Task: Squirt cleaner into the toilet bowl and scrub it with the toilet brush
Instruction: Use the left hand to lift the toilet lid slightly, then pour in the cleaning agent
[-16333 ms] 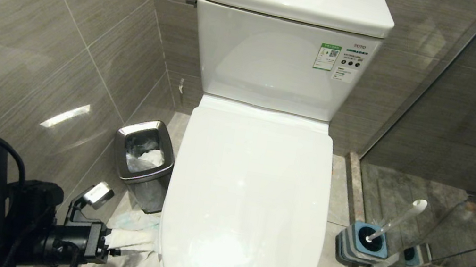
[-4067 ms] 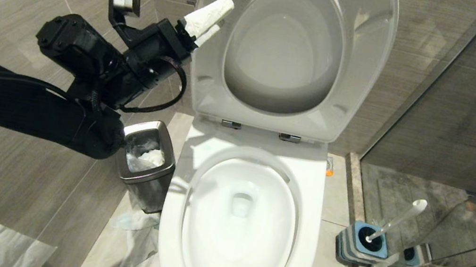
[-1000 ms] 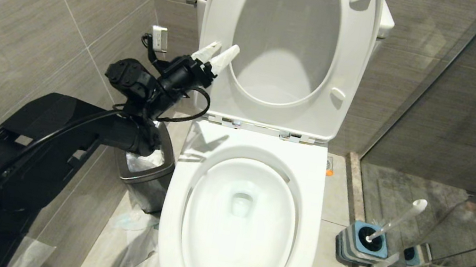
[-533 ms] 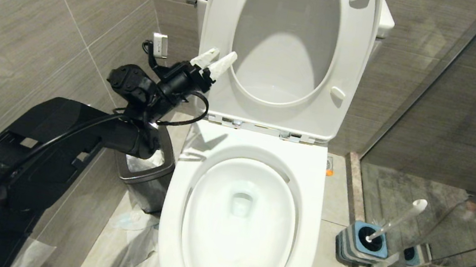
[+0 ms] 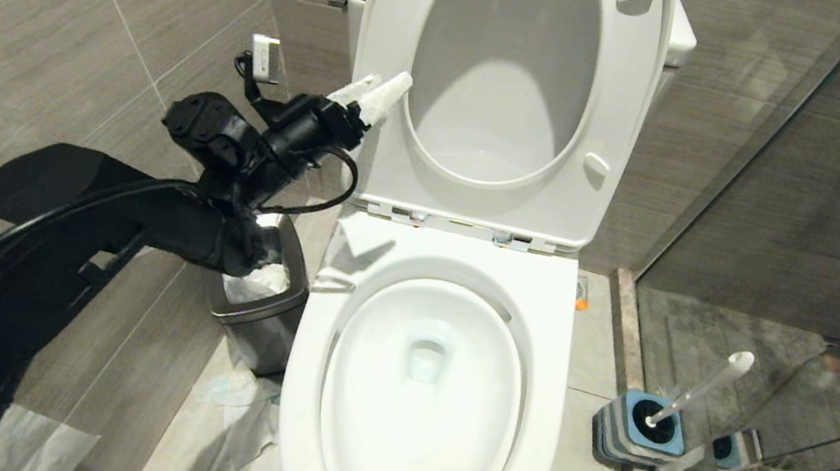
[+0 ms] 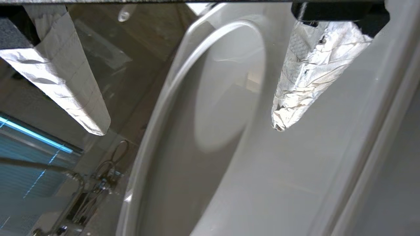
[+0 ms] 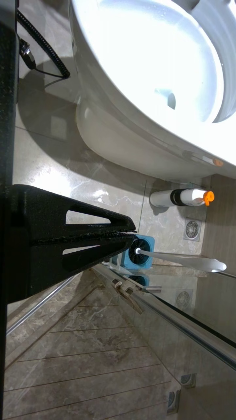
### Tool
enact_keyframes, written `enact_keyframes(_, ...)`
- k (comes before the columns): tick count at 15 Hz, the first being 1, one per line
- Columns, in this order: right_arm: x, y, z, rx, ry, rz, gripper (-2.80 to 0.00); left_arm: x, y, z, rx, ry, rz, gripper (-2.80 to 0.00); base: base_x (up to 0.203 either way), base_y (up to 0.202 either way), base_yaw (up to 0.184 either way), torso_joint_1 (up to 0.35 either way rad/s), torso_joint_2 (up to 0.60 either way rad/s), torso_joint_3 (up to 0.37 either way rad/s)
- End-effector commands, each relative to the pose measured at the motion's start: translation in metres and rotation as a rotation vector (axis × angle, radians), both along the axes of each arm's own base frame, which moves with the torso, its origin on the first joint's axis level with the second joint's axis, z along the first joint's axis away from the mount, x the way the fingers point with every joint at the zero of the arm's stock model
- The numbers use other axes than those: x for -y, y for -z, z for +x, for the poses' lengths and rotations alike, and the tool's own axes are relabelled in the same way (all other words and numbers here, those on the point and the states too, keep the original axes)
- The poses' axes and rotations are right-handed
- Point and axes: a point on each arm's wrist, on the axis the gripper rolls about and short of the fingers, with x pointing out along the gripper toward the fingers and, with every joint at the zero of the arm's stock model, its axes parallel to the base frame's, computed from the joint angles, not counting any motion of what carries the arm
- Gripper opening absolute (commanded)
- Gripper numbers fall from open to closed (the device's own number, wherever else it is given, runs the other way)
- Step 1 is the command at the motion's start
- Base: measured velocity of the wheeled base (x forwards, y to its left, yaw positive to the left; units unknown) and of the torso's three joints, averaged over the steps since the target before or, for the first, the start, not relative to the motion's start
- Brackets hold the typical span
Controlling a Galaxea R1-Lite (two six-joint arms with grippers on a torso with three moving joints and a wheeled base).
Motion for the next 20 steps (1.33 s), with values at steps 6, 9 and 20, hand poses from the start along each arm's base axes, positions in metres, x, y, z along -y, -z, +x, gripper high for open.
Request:
enact_keyframes(6, 0.000, 0.000, 0.000, -0.002, 0.000, 0.000, -2.80, -0.028, -0.047, -0.100, -0.164, 0.111, -0.050, 0.00, 0.000, 0.000, 0.000, 0.000, 0.00, 0.000)
enact_keyframes(9, 0.000, 0.000, 0.000, -0.002, 0.000, 0.000, -2.80, -0.047, -0.053, -0.155, -0.239, 0.169, -0.029, 0.00, 0.000, 0.000, 0.000, 0.000, 0.00, 0.000)
enact_keyframes(20, 0.000, 0.000, 0.000, -0.002, 0.000, 0.000, -2.80, -0.104, -0.115, -0.293, -0.224, -0.005, 0.103, 0.00, 0.000, 0.000, 0.000, 0.000, 0.00, 0.000)
